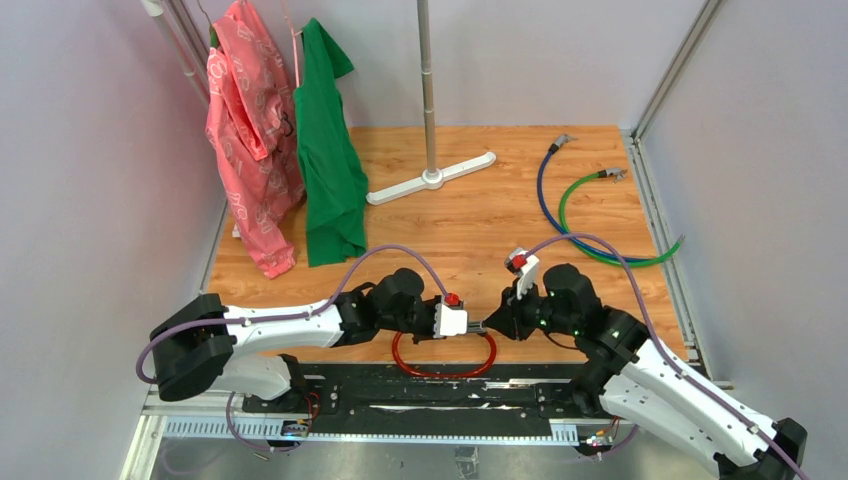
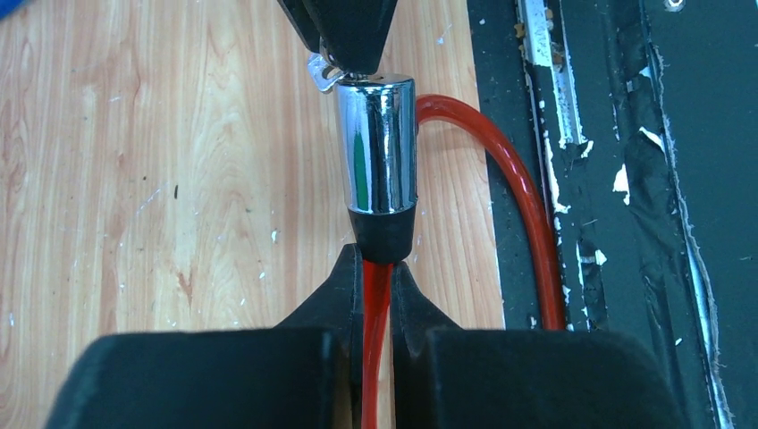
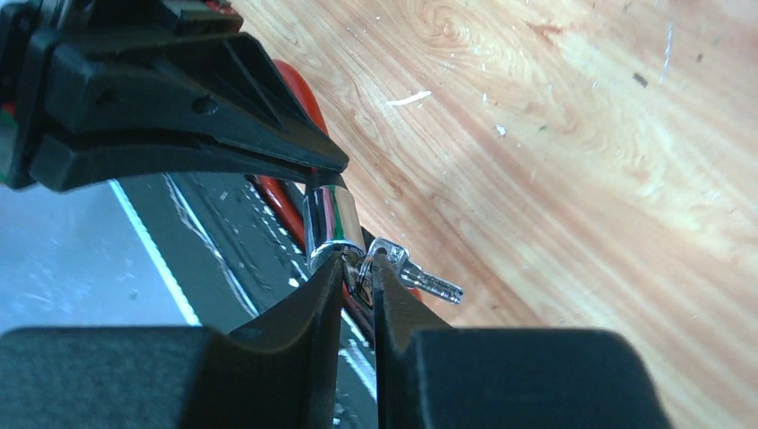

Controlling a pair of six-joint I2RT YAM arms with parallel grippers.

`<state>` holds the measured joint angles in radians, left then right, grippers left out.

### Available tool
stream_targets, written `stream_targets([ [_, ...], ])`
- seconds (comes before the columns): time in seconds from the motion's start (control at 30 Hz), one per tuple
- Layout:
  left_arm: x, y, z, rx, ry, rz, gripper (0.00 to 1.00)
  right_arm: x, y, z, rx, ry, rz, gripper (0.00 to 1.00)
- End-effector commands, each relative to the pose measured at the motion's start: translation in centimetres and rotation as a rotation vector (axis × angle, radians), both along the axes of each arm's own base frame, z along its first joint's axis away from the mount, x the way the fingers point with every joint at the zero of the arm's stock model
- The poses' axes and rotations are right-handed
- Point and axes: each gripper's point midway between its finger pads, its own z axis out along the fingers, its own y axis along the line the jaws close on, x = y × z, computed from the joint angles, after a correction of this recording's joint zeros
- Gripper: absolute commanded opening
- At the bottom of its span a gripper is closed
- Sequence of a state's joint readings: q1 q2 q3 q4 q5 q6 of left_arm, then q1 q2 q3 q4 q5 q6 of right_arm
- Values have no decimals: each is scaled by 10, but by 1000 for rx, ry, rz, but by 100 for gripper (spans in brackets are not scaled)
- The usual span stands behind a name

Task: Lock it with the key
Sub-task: Lock the lock.

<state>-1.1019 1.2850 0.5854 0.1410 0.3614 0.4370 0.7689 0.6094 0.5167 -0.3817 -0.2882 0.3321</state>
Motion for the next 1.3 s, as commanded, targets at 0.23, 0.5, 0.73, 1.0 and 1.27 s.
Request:
stream_targets([
  [0.23, -52, 16, -25, 90, 183, -170, 0, -8, -4, -9, -131, -403, 401, 0],
  [0.5, -51, 16, -25, 87, 176, -171, 0, -13, -10, -14, -233, -594, 632, 0],
  [0.73, -54, 15, -24, 79, 191, -182, 0, -11, -7, -10, -298, -874, 840, 0],
  [1.0, -57, 13, -24, 69, 213, -184, 0, -10, -11, -11, -409, -1092, 1034, 0],
  [1.27, -57, 12, -24, 70, 224, -180, 0, -8, -7, -8, -447, -1238, 1105, 0],
])
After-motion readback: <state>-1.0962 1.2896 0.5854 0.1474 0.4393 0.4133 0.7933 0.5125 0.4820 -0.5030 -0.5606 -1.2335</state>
